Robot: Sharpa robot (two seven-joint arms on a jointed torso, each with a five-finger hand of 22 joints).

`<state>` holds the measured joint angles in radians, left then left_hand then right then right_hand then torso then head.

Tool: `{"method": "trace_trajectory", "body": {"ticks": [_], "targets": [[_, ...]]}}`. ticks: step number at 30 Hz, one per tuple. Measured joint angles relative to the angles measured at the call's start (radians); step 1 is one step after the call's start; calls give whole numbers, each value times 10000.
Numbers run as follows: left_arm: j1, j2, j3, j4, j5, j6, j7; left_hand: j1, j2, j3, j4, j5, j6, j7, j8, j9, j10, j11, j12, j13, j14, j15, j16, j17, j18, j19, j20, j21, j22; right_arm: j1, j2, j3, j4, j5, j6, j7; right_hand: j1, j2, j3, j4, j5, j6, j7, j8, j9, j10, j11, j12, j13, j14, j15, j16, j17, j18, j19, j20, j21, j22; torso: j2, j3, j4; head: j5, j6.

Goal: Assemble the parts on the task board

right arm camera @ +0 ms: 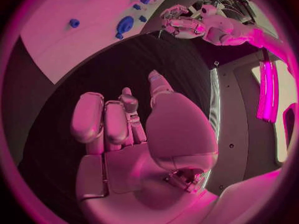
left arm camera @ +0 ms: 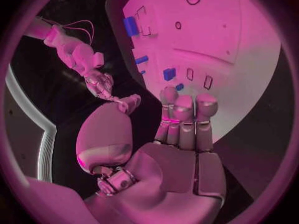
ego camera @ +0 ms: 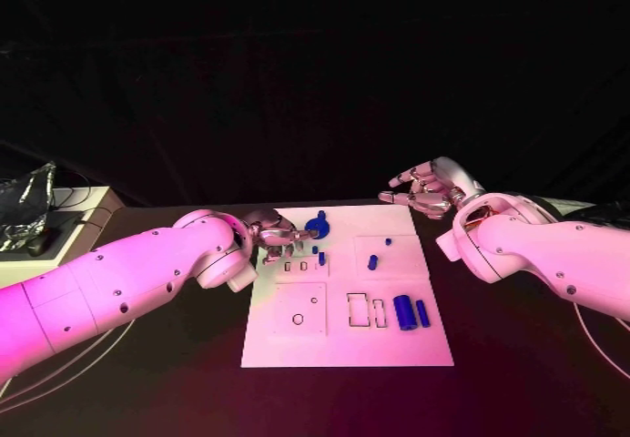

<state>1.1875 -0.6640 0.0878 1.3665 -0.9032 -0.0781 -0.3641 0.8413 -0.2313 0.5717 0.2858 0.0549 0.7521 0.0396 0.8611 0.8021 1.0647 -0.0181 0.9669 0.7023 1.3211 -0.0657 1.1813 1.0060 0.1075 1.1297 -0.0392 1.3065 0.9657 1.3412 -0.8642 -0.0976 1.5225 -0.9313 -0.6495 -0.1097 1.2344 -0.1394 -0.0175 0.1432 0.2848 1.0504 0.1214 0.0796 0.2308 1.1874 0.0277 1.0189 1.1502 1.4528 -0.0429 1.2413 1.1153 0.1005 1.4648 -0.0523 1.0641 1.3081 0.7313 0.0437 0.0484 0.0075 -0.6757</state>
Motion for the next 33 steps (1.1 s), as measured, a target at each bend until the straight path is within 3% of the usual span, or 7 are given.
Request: {"method": "trace_trajectory", "body": {"ticks": [5,11,22,33], "targets": [[128,469,-155,-350,-538,183,-666,-12,-12,40,-16,0,-67,32,39,2,-92,23,2,-43,0,0,0,-24,0,36,-36,0,65,4,-42,0,11,62,123,-14,0,0,0,0,0,-32,31,0,19,1,1,0,18,0,0,0,-1,-1,0,0,0,0,-39,58,-22,-10,-80],[303,949,-370,-593,-880,449,-1248,-12,-11,9,14,0,-90,54,-55,-121,-124,56,2,-112,-1,0,-1,-61,0,72,0,-1,158,4,-41,-1,26,70,233,-36,1,-1,0,0,55,-32,31,0,30,1,2,0,18,0,1,0,-1,-1,0,0,0,-1,-57,103,-45,-38,-129],[450,1482,-473,-984,-1158,911,-1875,98,27,-22,-17,0,-85,49,-110,-188,-124,56,2,-167,102,31,270,226,2,304,-18,65,575,4,-15,-1,-5,57,393,-123,1,-1,-1,1,55,-33,30,0,42,2,3,-1,45,0,1,0,-3,-3,0,0,0,-2,-29,94,-51,-110,-122],[511,1701,-510,-1288,-1200,1336,-2202,443,115,-70,-66,0,-29,39,-197,-221,-123,57,2,-183,102,31,339,381,1,376,-19,65,821,4,-10,-1,-35,47,482,-204,-54,53,-1,1,55,-34,29,0,58,4,5,-1,43,0,1,0,-5,-4,1,0,0,-3,-23,60,-34,-147,-229]]}}
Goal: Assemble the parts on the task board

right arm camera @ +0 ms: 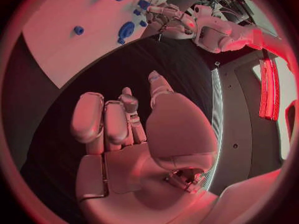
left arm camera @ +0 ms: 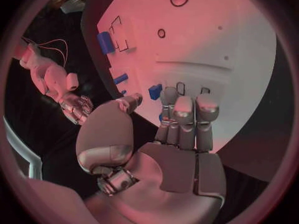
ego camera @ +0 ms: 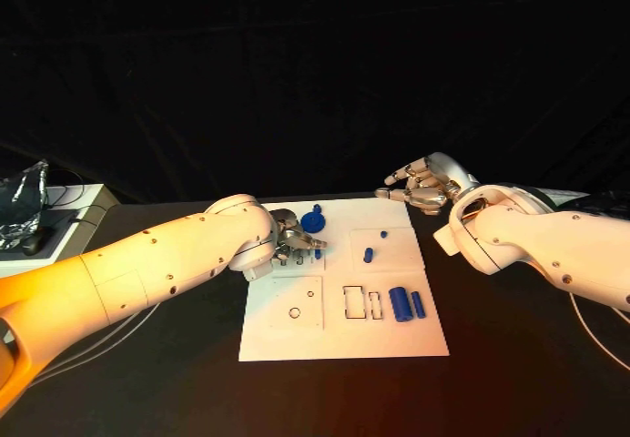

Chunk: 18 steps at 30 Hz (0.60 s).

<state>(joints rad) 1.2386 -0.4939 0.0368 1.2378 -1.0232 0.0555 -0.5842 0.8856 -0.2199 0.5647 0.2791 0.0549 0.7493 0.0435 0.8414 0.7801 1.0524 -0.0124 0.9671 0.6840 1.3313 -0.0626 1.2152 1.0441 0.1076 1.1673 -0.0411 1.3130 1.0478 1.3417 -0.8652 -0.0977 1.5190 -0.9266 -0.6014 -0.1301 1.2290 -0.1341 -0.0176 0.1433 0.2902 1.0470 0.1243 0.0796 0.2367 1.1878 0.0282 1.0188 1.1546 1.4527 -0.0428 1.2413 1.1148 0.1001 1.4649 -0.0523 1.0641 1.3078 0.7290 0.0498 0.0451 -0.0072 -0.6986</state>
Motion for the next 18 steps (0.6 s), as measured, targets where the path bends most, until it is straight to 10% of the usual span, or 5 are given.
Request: {"method": "trace_trajectory", "body": {"ticks": [18], "targets": [[13,283,-12,-406,58,192,-108,115,23,-60,-60,0,-1,-1,-19,0,1,0,0,-41,-1,0,0,33,-1,35,35,0,157,1,31,0,-55,-6,56,-45,0,0,-15,-15,0,-15,-15,0,13,15,16,0,15,0,0,0,-2,-1,0,0,0,-2,14,0,-6,-34,-83]]}}
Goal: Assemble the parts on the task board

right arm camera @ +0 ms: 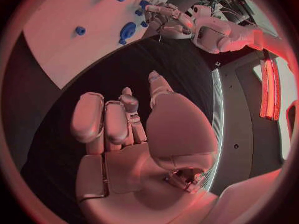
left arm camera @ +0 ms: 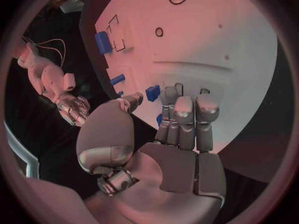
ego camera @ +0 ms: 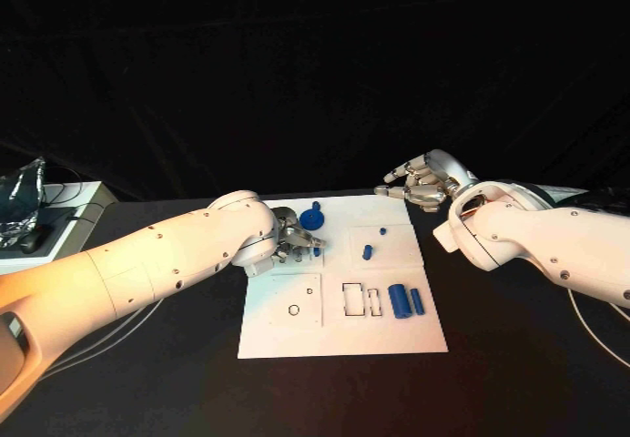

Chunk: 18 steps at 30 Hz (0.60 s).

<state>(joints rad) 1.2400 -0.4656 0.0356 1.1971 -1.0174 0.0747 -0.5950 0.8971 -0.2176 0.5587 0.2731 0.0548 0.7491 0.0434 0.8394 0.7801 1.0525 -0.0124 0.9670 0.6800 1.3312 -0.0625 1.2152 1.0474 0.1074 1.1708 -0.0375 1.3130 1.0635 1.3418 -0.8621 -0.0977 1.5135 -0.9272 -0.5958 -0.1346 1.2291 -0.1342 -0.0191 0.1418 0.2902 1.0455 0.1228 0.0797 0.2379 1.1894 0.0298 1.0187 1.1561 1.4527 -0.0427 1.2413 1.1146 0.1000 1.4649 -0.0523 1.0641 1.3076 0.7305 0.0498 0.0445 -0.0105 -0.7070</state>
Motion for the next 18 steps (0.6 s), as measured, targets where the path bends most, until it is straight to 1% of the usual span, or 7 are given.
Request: {"method": "trace_trajectory", "body": {"ticks": [2,9,11,13,16,18], "targets": [[0,37,0,-40,15,5,0,42,42,0,0,0,0,0,0,5,0,0,0,-12,0,0,0,0,1,0,0,0,21,0,7,0,-1,-1,4,-3,0,0,-12,-12,0,0,0,0,5,0,0,0,3,0,0,0,0,1,0,0,0,-1,0,0,4,-5,-2],[0,142,-1,-171,62,20,0,134,49,-56,-56,0,0,-1,0,15,0,0,0,-24,0,0,0,0,1,-1,0,0,86,0,35,0,-10,-3,18,-7,0,0,-12,-12,0,-1,-1,0,4,1,1,0,3,0,0,0,-1,0,0,0,0,-1,2,0,8,-14,-38],[0,170,-1,-229,74,25,1,134,49,-62,-61,0,34,35,0,15,0,0,0,-24,0,0,0,-1,2,-1,0,-38,96,0,40,0,-12,-3,22,-8,0,0,-12,-12,0,-1,-1,0,5,1,2,0,3,0,0,0,-1,0,0,0,0,-1,2,0,11,-17,-47],[0,191,-2,-277,82,30,5,200,115,-117,-117,0,34,35,0,17,0,0,0,-28,0,0,0,-1,2,-1,0,-38,119,0,44,0,-12,-4,28,-8,0,0,-12,-12,0,-1,-1,0,4,2,2,0,5,0,0,0,-1,0,0,0,0,-2,2,1,11,-21,-56],[0,218,-2,-333,95,38,11,266,83,-94,-154,0,34,34,0,24,0,0,0,-33,0,0,0,-1,0,-1,0,-38,133,0,50,0,-14,-4,36,-10,0,0,-12,-12,0,-1,-1,0,4,3,3,0,20,0,0,0,-2,0,0,0,0,-2,2,1,12,-27,-81],[0,231,-2,-353,103,42,14,342,159,-151,-210,0,34,35,0,24,0,0,0,-33,0,0,0,-2,0,-1,0,-38,155,0,54,0,-15,-5,41,-12,0,-1,-12,-12,0,-1,-1,0,4,10,10,0,20,0,0,0,-2,0,0,0,0,-2,2,0,12,-28,-87]]}}
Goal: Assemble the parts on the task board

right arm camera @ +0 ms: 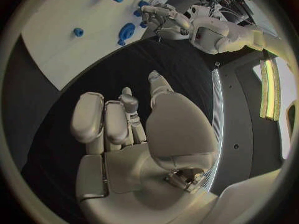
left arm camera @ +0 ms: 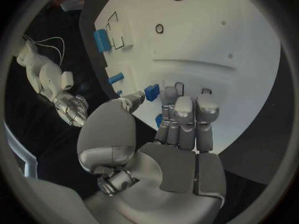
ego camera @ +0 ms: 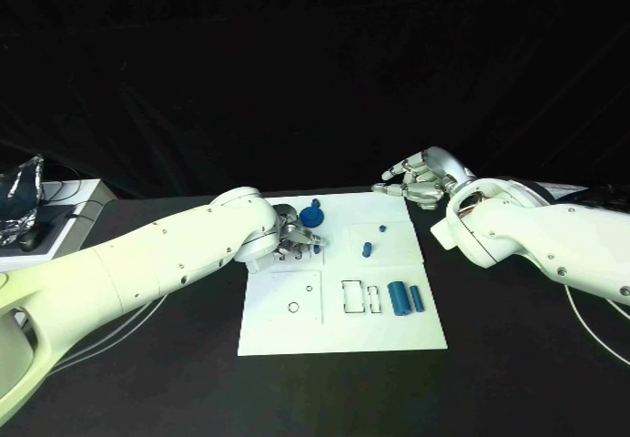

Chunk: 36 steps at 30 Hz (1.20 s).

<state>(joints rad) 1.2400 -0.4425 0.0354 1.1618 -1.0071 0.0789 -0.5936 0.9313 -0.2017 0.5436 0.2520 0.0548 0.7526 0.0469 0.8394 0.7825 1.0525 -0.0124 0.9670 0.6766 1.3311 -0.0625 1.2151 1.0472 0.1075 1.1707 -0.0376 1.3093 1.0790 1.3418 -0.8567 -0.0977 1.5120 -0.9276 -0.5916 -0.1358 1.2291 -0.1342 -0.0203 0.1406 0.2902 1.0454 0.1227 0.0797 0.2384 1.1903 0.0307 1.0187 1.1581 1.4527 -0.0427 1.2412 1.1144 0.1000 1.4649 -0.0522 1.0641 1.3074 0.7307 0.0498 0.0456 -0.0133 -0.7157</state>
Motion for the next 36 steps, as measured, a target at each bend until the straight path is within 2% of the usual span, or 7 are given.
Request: {"method": "trace_trajectory", "body": {"ticks": [10,24,29,30,31,33,36], "targets": [[2,66,-59,-50,64,-1,85,355,276,0,-306,0,0,0,-57,-1,0,0,0,-21,0,1,0,-36,0,0,0,-84,9,0,37,0,-27,-1,27,-14,-40,40,29,-29,0,0,-1,-39,-1,8,8,0,-1,0,0,0,-1,0,0,0,0,-1,-8,5,5,-23,-13],[30,85,-148,-126,212,-4,237,695,471,-53,-610,-2,37,-35,-112,-48,0,0,0,-36,0,1,0,-51,0,0,0,-195,95,0,100,1,-65,-3,53,-21,1,79,-7,-74,0,-1,-1,-39,-3,10,10,0,-3,0,0,0,-5,0,0,0,0,6,1,12,3,-25,-32],[52,72,-148,-116,284,-3,308,1154,732,417,-1160,-32,36,-33,-300,-149,-58,-54,0,-65,-1,1,0,-88,1,-1,0,-195,95,0,106,1,-75,-5,61,-22,1,79,-13,-125,0,-6,3,-38,-3,10,10,0,-3,0,0,0,-11,0,0,0,0,6,0,9,9,-26,-69],[61,64,-139,-108,307,-4,335,1375,838,571,-1306,8,16,-25,-411,-257,-106,-66,-21,-81,-25,-24,0,-101,1,0,0,-236,95,0,108,1,-79,-6,64,-23,1,79,-12,-125,0,-26,24,-38,-3,10,11,0,-3,0,0,0,-10,0,0,0,0,6,0,7,11,-26,-80],[65,58,-138,-104,325,-4,354,1427,904,624,-1252,128,11,-19,-498,-302,-109,-66,-69,-104,-37,-35,0,-110,0,-1,0,-262,107,0,111,1,-81,-6,66,-23,1,79,-13,-126,0,-32,29,-38,-3,11,11,0,-3,0,0,0,-11,0,0,0,0,6,-1,7,12,-26,-85],[65,42,-139,-96,362,-4,390,1387,947,664,-1213,534,-27,20,-522,-301,-125,-50,-97,-140,-37,-35,0,-121,0,-1,0,-264,107,0,119,1,-91,-8,71,-23,1,79,-13,-125,0,-32,29,-38,-3,10,11,0,-4,0,0,0,-11,0,0,0,0,6,0,7,17,-21,-89],[61,18,-143,-81,395,-3,428,1283,1052,666,-1211,731,-62,55,-535,-289,-127,-48,-147,-164,-37,-35,0,-141,0,-1,0,-265,138,0,126,1,-102,-11,78,-24,1,79,-13,-125,0,-32,29,-38,-4,11,11,0,-4,0,0,0,-11,0,0,0,0,5,0,7,18,-13,-93]]}}
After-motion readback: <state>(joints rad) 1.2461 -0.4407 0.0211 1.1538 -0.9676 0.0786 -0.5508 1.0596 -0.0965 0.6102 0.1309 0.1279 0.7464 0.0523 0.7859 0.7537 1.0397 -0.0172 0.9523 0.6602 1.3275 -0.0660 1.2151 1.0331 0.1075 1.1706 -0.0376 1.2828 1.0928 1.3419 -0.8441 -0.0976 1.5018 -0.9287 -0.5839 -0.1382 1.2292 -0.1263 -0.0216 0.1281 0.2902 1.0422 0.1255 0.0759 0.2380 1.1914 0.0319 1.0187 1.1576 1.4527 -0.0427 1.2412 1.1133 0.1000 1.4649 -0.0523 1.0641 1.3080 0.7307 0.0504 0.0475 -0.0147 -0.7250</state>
